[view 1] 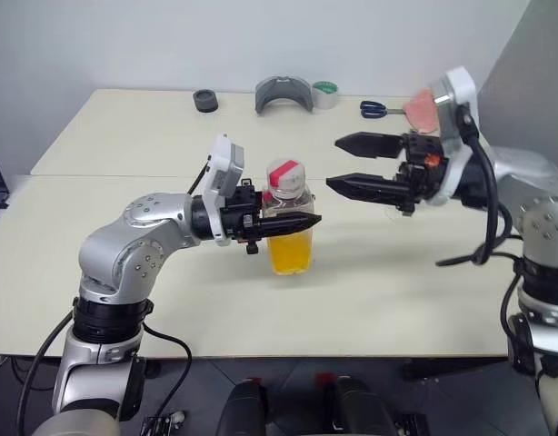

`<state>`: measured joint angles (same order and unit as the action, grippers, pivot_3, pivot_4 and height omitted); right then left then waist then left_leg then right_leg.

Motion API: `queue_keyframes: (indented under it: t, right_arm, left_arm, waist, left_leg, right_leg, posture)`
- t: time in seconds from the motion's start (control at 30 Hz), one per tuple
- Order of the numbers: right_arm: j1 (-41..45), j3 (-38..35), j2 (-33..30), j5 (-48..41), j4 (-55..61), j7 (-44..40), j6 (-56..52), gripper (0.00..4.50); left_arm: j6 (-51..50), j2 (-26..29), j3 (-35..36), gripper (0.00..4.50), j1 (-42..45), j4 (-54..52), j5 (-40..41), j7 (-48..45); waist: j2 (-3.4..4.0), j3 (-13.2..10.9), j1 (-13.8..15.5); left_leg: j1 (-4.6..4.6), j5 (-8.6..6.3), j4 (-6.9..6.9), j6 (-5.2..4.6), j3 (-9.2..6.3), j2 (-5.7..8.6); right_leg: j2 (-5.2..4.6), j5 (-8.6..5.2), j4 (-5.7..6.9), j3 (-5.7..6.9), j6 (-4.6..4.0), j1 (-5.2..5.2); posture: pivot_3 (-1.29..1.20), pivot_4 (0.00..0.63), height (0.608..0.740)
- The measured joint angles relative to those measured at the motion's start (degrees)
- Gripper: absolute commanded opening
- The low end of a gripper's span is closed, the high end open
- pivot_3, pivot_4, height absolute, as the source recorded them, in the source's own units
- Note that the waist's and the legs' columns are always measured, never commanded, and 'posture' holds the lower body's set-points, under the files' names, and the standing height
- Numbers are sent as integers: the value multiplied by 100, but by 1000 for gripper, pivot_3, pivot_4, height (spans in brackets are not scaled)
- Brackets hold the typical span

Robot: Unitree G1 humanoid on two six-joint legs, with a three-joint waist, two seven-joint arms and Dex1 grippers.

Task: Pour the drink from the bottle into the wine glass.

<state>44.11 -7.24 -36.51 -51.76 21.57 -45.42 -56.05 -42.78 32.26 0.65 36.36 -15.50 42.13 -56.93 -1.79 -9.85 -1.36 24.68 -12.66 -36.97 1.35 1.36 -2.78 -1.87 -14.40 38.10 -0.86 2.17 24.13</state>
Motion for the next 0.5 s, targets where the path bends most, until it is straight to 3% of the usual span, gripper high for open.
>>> queue_keyframes:
  t: [0.27, 0.5]
  right_arm:
    - [-452, -269, 753, -481, 1571, 2427, -358, 4435]
    - [-511, -260, 852, -567, 1647, 3172, -356, 4435]
  left_arm:
    - [676, -346, -150, 1772, 333, 720, -636, 206]
    - [812, -394, -243, 1772, 350, 879, -721, 116]
  waist:
    - [0, 0, -24]
    - [0, 0, -22]
  left_leg:
    - [-1, 0, 0, 0, -1, 0]
    - [1, 0, 0, 0, 1, 1]
  right_leg:
    - [4, 0, 0, -3, 0, 0]
    - [3, 0, -2, -5, 0, 0]
  posture:
    - [0, 150, 740]
    - [0, 150, 740]
